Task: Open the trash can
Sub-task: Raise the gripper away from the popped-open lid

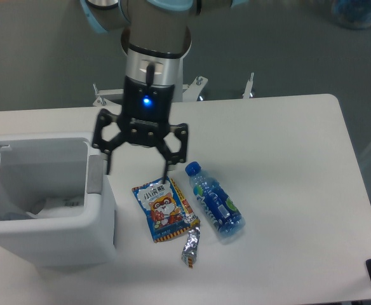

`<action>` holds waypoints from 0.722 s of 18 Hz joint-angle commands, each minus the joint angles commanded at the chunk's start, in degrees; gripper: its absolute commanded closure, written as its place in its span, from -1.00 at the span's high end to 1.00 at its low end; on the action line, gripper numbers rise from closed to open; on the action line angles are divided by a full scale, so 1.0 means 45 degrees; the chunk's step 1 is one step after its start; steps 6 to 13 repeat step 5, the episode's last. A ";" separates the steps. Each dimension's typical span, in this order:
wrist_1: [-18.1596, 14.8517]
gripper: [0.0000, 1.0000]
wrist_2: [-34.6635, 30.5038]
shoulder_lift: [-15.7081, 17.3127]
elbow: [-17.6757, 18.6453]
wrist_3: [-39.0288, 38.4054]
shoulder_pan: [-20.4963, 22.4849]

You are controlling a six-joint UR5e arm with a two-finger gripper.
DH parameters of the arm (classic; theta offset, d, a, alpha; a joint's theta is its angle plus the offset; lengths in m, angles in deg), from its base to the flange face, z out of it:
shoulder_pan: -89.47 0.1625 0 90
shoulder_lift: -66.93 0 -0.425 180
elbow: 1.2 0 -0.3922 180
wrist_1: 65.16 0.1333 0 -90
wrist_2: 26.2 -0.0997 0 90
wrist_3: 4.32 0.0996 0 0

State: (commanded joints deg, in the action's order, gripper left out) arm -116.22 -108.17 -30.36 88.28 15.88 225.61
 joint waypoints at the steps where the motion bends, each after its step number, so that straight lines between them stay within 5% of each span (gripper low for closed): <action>1: 0.0019 1.00 -0.0626 -0.0059 0.0039 0.0098 0.0020; 13: -0.0097 1.00 -0.1355 -0.0079 0.0273 0.0489 0.0448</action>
